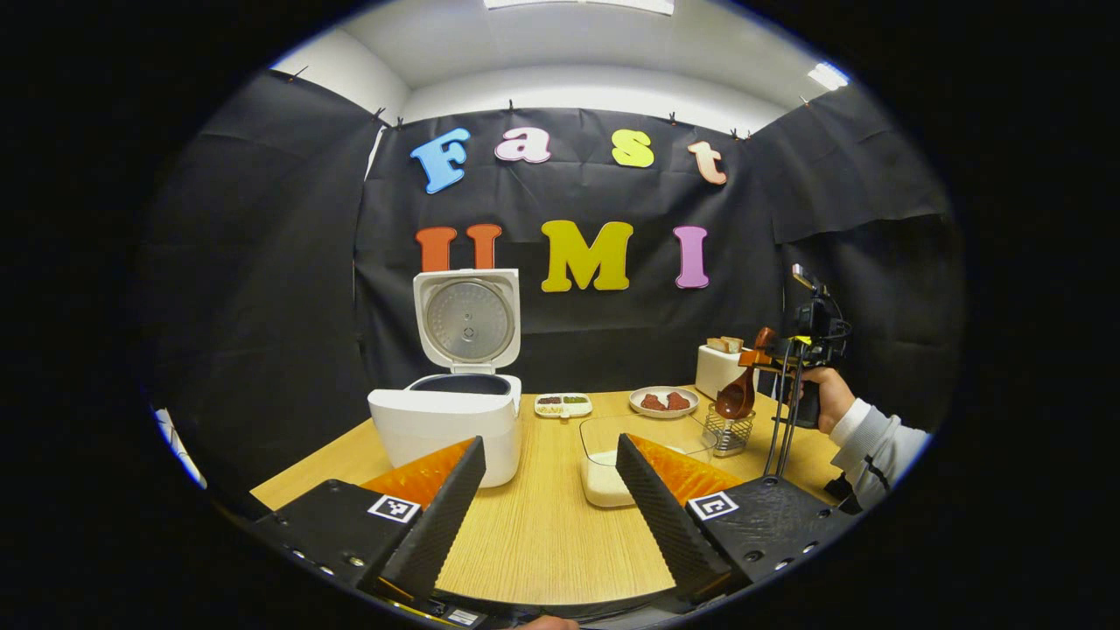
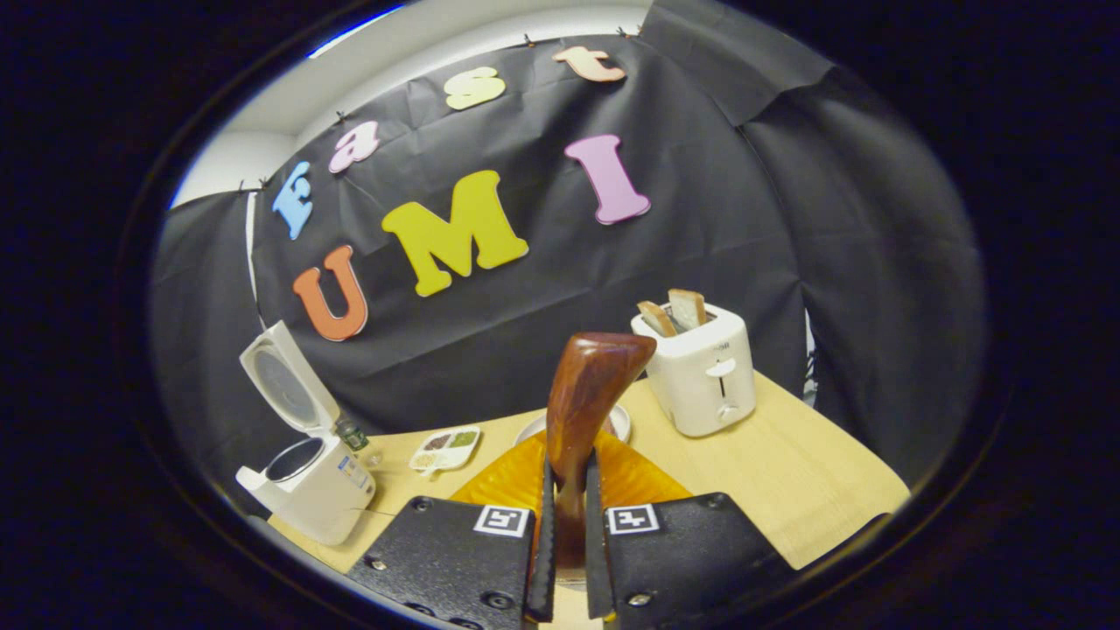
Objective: Close the left gripper, press the button to open the rice cooker; take a wooden spoon from the chopstick holder with the right hand, scoop a spoonful of rice and pour it into the rice cooker, then put the wooden spoon back into the chopstick holder.
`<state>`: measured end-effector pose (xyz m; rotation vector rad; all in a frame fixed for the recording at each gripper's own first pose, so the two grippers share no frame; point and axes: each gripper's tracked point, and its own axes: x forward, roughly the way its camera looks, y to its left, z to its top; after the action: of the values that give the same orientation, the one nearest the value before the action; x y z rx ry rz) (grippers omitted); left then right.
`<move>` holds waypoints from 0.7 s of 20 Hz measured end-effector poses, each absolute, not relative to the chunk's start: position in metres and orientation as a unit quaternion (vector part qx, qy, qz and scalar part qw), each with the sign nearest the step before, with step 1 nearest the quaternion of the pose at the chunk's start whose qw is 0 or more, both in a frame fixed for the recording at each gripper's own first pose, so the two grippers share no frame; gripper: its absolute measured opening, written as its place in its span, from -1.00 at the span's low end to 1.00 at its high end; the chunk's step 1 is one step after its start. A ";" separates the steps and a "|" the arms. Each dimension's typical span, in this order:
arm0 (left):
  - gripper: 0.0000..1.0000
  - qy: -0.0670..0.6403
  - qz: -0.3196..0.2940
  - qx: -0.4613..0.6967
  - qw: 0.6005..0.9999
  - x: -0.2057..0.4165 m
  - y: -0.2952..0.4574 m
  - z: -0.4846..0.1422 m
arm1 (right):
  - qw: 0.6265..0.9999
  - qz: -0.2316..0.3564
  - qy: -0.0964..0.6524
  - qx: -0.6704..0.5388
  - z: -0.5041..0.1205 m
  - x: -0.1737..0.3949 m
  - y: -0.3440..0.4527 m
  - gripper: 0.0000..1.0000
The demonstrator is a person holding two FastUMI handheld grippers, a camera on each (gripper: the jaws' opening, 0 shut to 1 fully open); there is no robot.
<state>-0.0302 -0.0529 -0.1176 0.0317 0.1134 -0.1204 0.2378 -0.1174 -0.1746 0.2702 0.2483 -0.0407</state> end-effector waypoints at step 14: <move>0.92 0.055 -0.047 0.020 0.997 -0.041 -0.025 -0.110 | 0.987 0.035 0.144 0.065 -0.203 0.215 0.048 -0.61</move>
<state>-0.0408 -0.0250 -0.1099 0.0407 0.1110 -0.0940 0.2150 0.0479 -0.2029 0.1296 0.2901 0.0700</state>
